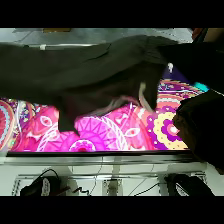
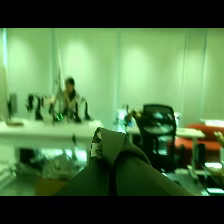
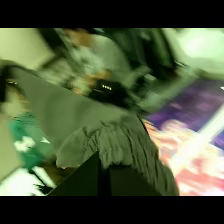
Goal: Fold the clothes and pants, and hang the long-sleeved shirts on hangers.
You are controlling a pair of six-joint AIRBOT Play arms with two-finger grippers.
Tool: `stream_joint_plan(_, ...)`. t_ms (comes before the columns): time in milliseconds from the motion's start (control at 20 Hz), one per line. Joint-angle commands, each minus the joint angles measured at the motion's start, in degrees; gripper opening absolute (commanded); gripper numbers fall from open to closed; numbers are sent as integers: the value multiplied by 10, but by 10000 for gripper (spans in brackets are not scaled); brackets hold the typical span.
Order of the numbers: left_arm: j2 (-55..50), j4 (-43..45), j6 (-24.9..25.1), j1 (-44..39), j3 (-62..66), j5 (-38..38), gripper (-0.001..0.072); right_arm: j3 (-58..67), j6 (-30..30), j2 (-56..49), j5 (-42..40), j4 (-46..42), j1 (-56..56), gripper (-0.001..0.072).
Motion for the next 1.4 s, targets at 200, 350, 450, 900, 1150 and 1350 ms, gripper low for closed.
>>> stream_joint_plan(200, -82, 7, -56, -1, 1, -176, 5, 2, 143, -7, -102, -252, 54, 25)
stream_joint_plan(350, -224, -5, -59, -31, 1, -255, 5, 2, 205, -124, -100, -384, 54, 25)
stream_joint_plan(450, -336, -4, -57, -95, 1, -235, 4, 2, 207, -231, -115, -395, 54, 25)
stream_joint_plan(900, -588, 10, -94, -247, 46, -101, 3, 3, 316, -460, -257, -392, -38, 25)
stream_joint_plan(1150, -560, 10, -176, -252, 47, -337, 5, 9, 300, -460, -98, -395, -136, 24)
stream_joint_plan(1350, -562, 17, -195, -270, 43, -510, 6, 17, 243, -461, 27, -414, -199, 25)
